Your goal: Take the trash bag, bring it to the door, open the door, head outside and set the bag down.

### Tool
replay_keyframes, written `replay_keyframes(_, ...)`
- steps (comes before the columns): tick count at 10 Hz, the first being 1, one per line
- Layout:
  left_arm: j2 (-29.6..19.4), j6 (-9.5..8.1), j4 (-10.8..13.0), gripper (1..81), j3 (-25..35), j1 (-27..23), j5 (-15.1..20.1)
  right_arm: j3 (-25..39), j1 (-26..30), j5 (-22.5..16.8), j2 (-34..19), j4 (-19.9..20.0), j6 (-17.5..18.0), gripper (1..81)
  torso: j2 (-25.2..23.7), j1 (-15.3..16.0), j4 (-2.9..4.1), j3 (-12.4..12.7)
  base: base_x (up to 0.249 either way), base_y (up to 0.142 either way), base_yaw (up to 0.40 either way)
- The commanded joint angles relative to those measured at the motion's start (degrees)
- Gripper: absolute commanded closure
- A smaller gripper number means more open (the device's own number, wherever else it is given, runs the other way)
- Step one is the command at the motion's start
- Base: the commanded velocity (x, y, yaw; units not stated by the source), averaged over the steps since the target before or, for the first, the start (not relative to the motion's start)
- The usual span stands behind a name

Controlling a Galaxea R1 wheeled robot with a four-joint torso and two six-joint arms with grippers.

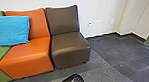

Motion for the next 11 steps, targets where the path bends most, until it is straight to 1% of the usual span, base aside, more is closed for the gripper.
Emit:
replay_keyframes(1, -0.2, 0.08, -0.7, 1.0, -1.0, -10.2, 5.9, 1.3, 5.6, -2.8, -2.6, 1.6, 0.3, 1.0, -5.6, 3.6, 0.00, 0.0, 0.000, 0.000, 0.000)
replay_keyframes(2, -0.2, 0.08, -0.7, 1.0, -1.9, -11.2, 7.1, 1.2, 5.6, -2.8, -2.5, 1.6, 0.3, 1.0, -7.0, 4.5, 0.00, -0.3, 0.000, 0.000, 0.000)
replay_keyframes(4, 0.2, 0.08, -0.7, 1.0, -3.5, -11.5, 7.1, 1.2, 5.6, -2.8, -2.3, 1.6, 0.3, 1.0, -9.8, 6.8, 0.00, -0.8, 0.000, 0.000, 0.000)
replay_keyframes(6, 1.3, 0.17, -0.4, 1.0, -5.4, -11.2, 7.2, 1.0, 5.7, -2.8, -2.0, 1.6, 0.3, 1.0, -9.8, 9.4, 0.00, -0.8, 0.000, 0.000, 0.000)
replay_keyframes(7, 2.1, 0.17, -0.1, 1.0, -5.9, -10.1, 7.0, 1.0, 5.7, -2.8, -2.0, 1.6, 0.3, 1.0, -9.8, 10.6, 0.00, -0.9, 0.000, 0.000, 0.000)
replay_keyframes(8, 2.8, 0.17, -0.3, 1.0, -6.2, -9.2, 6.7, 1.0, 5.7, -2.8, -2.0, 1.6, 0.3, 1.0, -9.8, 11.9, 0.00, -4.5, 0.000, 0.000, 0.000)
replay_keyframes(9, 3.2, 0.26, -0.3, 1.0, -6.4, -9.0, 6.7, 1.0, 5.7, -2.8, -2.0, 1.7, 0.3, 1.0, -9.8, 13.0, 0.00, -5.4, 0.000, 0.000, 0.000)
replay_keyframes(10, 3.2, 0.26, -0.4, 1.0, -6.4, -9.0, 6.7, 1.1, 5.7, -2.8, -1.7, 1.7, 0.4, 1.0, -8.9, 10.2, 0.00, -6.4, 0.000, 0.000, 0.000)
replay_keyframes(11, 3.2, 0.26, -0.4, 1.0, -6.4, -9.0, 6.7, 1.0, 5.7, -2.8, -1.5, 1.6, 0.4, 1.0, -9.2, 10.9, 0.00, -7.7, 0.000, 0.000, 0.000)
